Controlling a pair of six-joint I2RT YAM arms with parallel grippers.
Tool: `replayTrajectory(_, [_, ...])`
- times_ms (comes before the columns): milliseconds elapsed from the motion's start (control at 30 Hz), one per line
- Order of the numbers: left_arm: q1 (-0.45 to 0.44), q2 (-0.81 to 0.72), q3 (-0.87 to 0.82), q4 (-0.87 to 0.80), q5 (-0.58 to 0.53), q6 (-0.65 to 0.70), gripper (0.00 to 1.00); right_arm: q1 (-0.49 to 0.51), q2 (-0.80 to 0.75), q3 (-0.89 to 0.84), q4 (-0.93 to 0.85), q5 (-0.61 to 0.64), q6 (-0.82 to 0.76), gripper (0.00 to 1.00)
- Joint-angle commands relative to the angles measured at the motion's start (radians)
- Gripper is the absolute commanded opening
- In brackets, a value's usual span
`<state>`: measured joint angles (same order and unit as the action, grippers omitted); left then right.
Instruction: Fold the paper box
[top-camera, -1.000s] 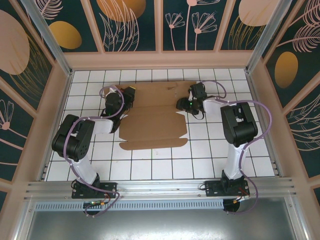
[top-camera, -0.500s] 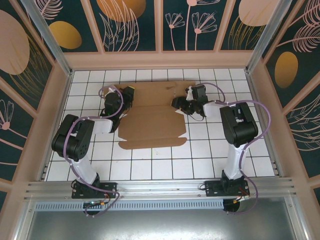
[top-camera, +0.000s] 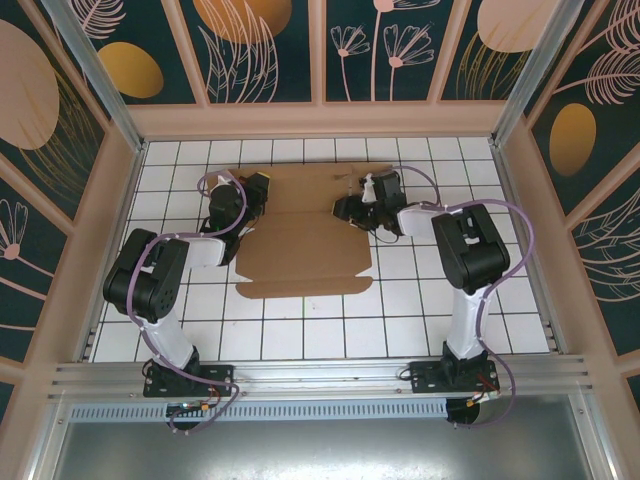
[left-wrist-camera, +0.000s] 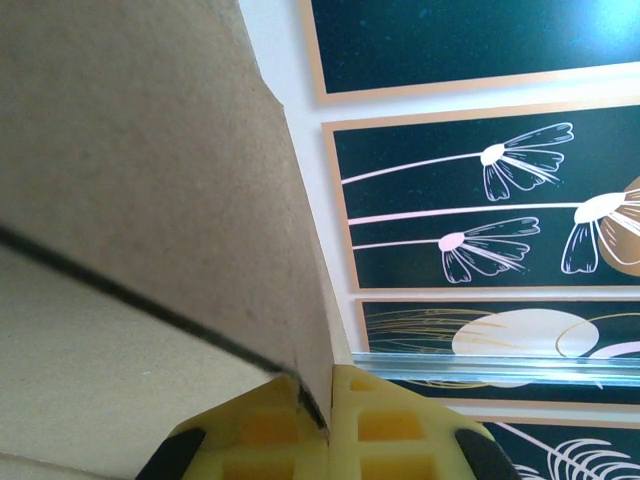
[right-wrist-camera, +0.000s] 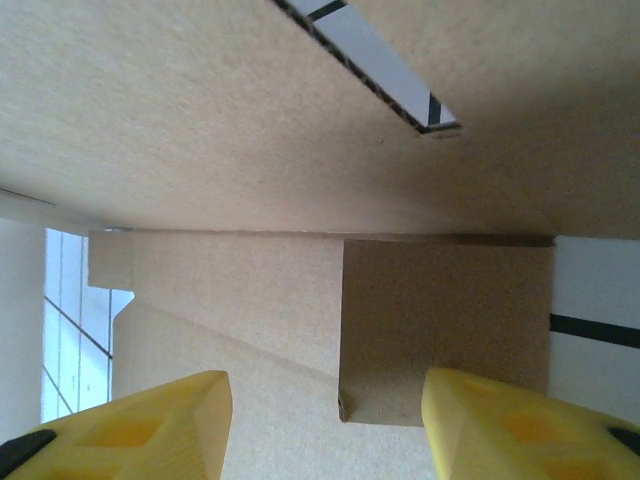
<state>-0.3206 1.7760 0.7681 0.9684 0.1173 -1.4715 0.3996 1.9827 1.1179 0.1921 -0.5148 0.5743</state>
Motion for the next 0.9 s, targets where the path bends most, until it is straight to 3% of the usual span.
replayTrajectory(0, [-0.008, 0.015, -0.028, -0.036, 0.021, 0.005, 0.04, 0.032, 0.053, 0.043, -0.052, 0.063, -0.050, 0.54])
replayTrajectory(167, [-0.008, 0.005, -0.021, -0.048, 0.022, 0.005, 0.04, 0.032, 0.003, 0.045, -0.085, 0.081, -0.105, 0.53])
replayTrajectory(367, [-0.005, -0.013, 0.019, -0.092, 0.044, 0.033, 0.03, -0.043, -0.301, -0.087, -0.014, 0.106, -0.231, 0.53])
replayTrajectory(533, [-0.001, -0.008, 0.058, -0.147, 0.047, 0.040, 0.03, -0.166, -0.526, -0.233, 0.110, 0.273, -0.271, 0.48])
replayTrajectory(733, [0.000, 0.005, 0.143, -0.245, 0.063, 0.056, 0.03, -0.253, -0.489, -0.328, 0.296, 0.306, -0.510, 0.63])
replayTrajectory(867, [-0.001, 0.001, 0.167, -0.274, 0.070, 0.061, 0.03, -0.300, -0.393, -0.322, 0.399, 0.156, -0.602, 0.73])
